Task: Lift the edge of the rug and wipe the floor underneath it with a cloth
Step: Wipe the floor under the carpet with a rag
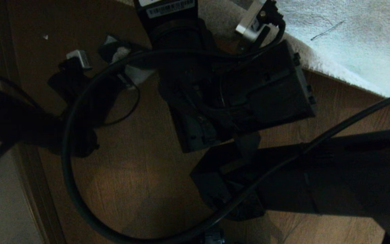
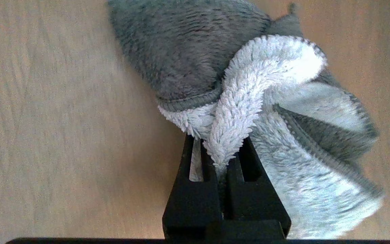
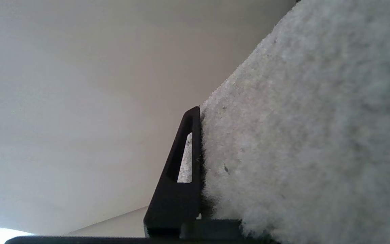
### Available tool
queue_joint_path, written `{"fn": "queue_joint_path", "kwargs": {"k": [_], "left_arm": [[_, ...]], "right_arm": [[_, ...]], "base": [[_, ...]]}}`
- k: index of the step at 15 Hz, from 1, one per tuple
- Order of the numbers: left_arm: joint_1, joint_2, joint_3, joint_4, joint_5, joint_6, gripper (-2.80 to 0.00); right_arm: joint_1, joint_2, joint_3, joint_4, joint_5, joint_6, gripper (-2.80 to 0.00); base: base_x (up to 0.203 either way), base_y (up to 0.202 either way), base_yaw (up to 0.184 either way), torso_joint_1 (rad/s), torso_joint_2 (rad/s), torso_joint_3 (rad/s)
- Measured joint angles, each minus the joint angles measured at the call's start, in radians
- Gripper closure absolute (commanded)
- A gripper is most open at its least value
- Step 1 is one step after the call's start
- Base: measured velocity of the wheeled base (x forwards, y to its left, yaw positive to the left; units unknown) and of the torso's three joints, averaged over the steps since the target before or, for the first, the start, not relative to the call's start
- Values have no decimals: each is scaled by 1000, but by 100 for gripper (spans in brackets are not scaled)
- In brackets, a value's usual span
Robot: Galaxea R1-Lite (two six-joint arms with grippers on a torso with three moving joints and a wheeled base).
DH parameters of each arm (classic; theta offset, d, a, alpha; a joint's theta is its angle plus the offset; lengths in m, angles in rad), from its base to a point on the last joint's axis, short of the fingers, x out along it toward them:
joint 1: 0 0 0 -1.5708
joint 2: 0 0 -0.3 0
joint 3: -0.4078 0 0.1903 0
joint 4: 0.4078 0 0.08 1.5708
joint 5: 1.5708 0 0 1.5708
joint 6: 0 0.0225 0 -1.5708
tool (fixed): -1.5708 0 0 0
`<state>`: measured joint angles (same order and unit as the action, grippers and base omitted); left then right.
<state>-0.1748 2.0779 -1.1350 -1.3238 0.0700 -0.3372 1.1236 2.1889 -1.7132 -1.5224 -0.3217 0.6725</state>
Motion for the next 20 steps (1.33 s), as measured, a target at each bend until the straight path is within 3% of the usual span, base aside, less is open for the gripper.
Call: {"fn": "queue_joint_path", "kwargs": {"k": [3,6,8,10,13,16,20], "left_arm": [[-102,-76,178,-22,-1,2,0],[-262,-132,323,-86,4,5,0],[-324,-131,335,-104,7,5,0],[-340,-103,295,-106,7,5,0],[-306,-28,194,-108,7,5,0],[-212,39,78,-98,3,6,0],[-90,65,35,-96,-12,6,0]], "right_arm": [[1,0,0,0,0,1,0],[1,0,0,0,1,0,0],[1,0,0,0,0,0,0],[1,0,0,1,0,-1,0],[0,0,0,0,0,-1,0],[0,1,0,0,0,-1,0],[2,7,0,0,0,-1,0]], "base": [[0,0,0,0,0,0],[0,0,0,0,0,0],[0,0,0,0,0,0],[0,0,0,0,0,0],[0,0,0,0,0,0],[0,0,0,0,0,0],[0,0,0,0,0,0]]}}
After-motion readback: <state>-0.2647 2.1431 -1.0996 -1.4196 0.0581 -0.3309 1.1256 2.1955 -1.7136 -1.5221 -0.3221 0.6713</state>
